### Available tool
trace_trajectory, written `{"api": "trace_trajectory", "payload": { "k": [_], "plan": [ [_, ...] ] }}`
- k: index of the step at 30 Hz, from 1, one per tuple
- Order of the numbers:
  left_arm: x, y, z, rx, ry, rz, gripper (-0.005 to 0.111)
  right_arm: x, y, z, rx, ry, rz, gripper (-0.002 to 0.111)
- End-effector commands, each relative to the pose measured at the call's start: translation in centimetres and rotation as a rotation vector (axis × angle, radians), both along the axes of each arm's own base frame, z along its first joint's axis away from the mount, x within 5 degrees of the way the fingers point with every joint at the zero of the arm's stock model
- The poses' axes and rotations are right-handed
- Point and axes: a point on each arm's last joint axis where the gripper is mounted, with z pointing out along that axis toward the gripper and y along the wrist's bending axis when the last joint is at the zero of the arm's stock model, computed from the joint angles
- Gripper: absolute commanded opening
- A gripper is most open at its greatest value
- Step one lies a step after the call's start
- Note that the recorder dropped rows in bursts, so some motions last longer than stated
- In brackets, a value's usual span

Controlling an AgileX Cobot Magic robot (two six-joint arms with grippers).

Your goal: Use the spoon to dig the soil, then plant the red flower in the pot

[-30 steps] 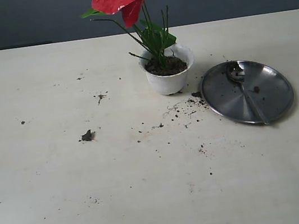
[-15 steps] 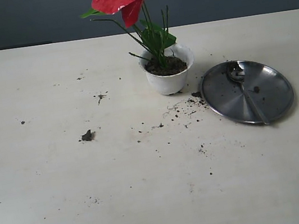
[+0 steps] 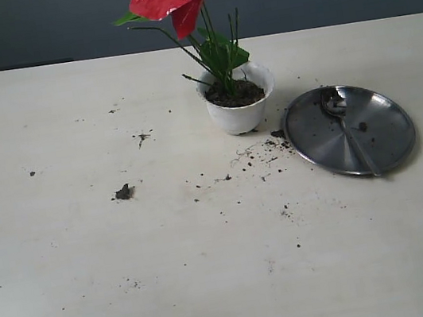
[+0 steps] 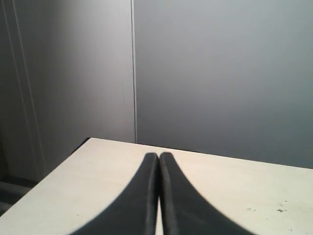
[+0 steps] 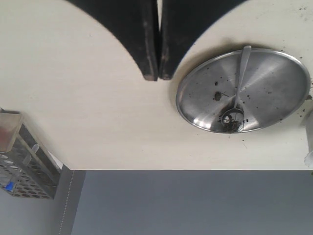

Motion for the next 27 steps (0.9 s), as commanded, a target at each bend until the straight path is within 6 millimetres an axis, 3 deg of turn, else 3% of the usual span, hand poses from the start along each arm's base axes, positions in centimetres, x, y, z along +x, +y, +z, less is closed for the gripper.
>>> {"api": "trace_trajectory", "payload": {
  "k": [1, 11, 15, 27],
  "plan": [
    [-0.6, -0.5, -2.8, 0.004, -0.086, -0.036, 0.000, 0.0, 0.0, 0.1, -0.002, -0.014, -0.004, -0.001],
    [-0.8, -0.6, -8.8, -0.103, 0.037, -0.031, 0.000, 0.0, 0.0, 0.1, -0.002, -0.011, -0.004, -0.001],
    [-1.1, -0.6, -10.7, -0.162, 0.177, -0.013, 0.000, 0.0, 0.0, 0.1, -0.002, -0.011, -0.004, -0.001],
    [-1.0, -1.2, -11.1, -0.156, 0.214, -0.093, 0.000, 0.0, 0.0, 0.1, -0.002, -0.015, -0.004, -0.001]
  ]
}}
